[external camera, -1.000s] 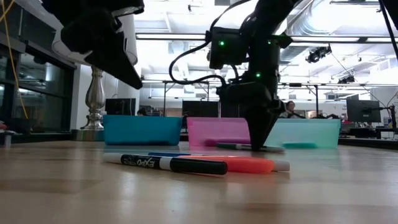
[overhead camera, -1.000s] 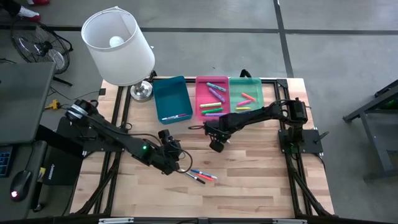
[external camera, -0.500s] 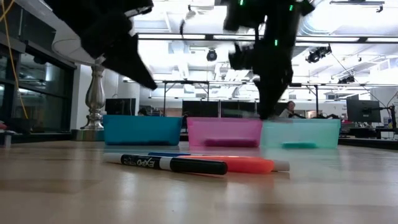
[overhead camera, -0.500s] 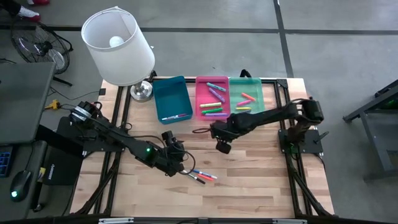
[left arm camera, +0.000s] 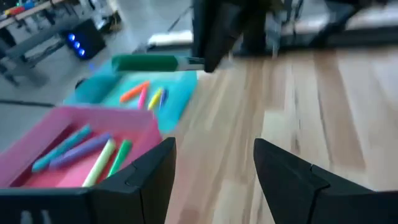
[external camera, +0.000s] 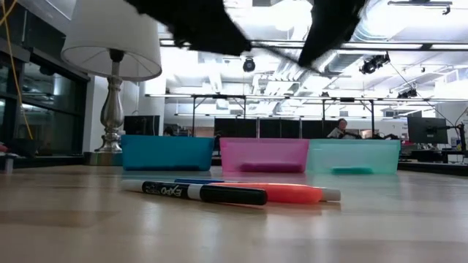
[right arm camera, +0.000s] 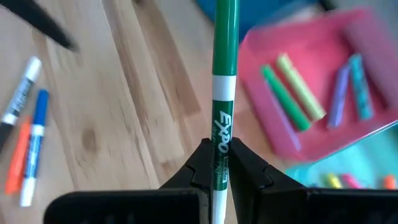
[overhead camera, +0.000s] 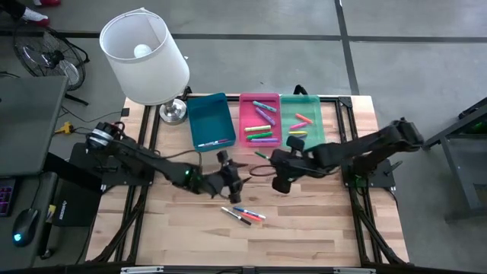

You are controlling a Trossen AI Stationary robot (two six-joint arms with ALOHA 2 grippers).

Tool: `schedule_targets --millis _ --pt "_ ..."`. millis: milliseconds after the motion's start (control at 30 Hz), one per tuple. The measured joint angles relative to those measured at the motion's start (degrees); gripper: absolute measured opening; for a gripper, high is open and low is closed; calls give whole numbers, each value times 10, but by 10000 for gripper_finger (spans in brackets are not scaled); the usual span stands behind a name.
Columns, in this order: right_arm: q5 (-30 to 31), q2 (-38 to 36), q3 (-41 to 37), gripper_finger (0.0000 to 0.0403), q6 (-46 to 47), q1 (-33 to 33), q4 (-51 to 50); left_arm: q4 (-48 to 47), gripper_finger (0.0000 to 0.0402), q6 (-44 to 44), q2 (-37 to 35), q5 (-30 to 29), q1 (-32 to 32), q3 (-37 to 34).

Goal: Pick & Place Markers
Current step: Put the green dry erase marker into the dark blue bin

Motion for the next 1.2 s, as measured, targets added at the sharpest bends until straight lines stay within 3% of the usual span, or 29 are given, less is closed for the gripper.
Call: schedule_targets --millis 267,500,800,1033,1200 --pt "139 -54 -18 17 1 97 27 146 209 49 0 128 77 0" --pt "199 -80 -79 17 -24 134 111 186 209 55 0 239 114 0" --pt "175 -101 -142 17 -126 103 284 213 209 54 0 303 117 0" --pt "118 -98 -170 17 -182 69 400 220 209 54 0 301 117 0" --pt "81 -98 -184 17 -190 52 431 221 209 54 0 301 117 0"
